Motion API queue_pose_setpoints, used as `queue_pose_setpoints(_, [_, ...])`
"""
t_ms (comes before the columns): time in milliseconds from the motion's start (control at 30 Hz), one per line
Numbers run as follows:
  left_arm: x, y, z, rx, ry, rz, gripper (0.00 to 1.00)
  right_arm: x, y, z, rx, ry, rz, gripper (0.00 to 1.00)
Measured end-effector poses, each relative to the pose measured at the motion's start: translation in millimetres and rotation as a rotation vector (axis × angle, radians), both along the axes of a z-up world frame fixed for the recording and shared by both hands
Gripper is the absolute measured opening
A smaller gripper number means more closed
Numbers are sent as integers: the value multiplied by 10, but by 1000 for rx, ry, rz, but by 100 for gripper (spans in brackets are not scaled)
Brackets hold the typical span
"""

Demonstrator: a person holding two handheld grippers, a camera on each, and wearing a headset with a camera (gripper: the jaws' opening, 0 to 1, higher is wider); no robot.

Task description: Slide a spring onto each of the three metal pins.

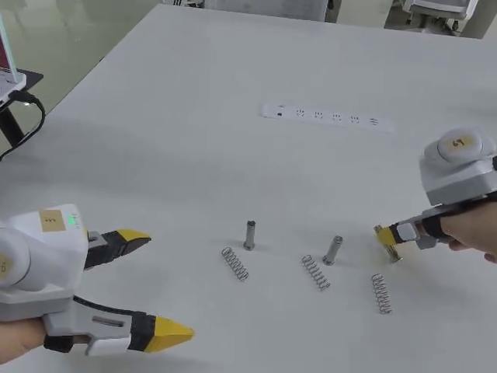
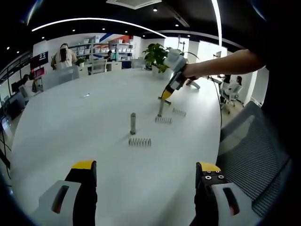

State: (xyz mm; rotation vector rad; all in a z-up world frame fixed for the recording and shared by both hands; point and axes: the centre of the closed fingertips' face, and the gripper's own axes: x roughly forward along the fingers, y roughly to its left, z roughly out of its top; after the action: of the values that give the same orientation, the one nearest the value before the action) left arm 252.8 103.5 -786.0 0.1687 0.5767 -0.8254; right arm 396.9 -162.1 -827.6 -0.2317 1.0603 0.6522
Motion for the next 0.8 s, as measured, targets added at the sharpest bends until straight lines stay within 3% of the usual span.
queue_pose_setpoints(600, [19,-90,58,2,-18,-11,83,-74,-89,132,48,-104,16,3])
queue_pose_setpoints(800, [23,-126,62,1,-19,-16,83,-99,-120,138,58,-115,14,3])
